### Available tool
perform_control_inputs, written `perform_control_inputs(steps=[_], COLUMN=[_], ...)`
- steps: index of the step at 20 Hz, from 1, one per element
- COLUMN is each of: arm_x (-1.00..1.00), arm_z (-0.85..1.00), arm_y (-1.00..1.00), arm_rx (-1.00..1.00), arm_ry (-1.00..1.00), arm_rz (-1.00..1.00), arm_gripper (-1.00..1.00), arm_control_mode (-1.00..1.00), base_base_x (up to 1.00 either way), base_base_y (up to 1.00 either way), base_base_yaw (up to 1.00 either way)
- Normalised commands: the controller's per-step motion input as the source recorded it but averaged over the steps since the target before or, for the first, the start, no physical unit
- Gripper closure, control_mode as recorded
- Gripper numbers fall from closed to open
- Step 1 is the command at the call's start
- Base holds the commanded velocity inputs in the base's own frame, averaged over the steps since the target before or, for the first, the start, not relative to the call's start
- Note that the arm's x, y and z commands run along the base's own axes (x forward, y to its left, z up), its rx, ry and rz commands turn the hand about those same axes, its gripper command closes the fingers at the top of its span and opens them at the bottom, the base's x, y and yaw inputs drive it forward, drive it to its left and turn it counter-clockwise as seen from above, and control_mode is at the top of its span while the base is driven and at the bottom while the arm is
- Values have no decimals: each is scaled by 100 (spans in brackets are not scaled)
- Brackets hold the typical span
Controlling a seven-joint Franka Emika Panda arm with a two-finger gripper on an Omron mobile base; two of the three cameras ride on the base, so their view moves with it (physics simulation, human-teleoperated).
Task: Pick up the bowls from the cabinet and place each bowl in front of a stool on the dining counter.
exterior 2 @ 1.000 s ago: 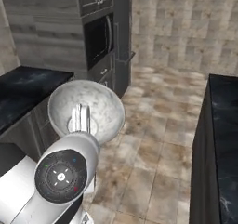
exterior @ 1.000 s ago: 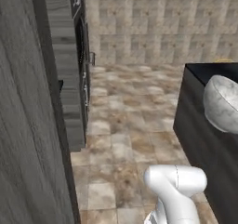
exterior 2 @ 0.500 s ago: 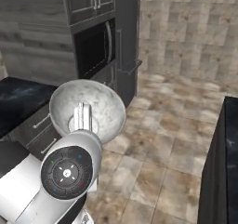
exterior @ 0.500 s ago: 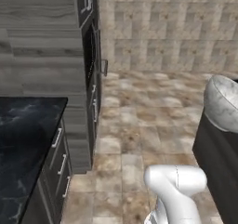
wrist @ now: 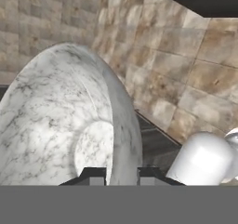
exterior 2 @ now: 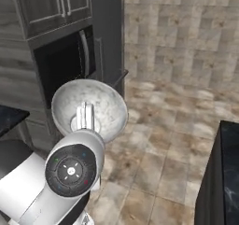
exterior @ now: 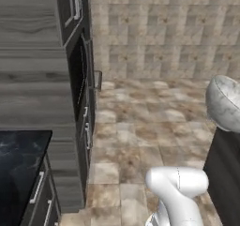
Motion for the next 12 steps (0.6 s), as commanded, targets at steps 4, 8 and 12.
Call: perform_control_inputs(steps=[4,8,12], arm_x=[0,0,0], arm_z=[0,0,0], arm_y=[0,0,0], arm_rx=[0,0,0], arm_ry=[0,0,0], arm_rz=[0,0,0], arm_gripper=[100,100,100], arm_control_mode=[100,100,100], base_base_x=[100,100,100], base_base_y=[-17,-23,-32], base_base_yaw=[-25,-36,-41])
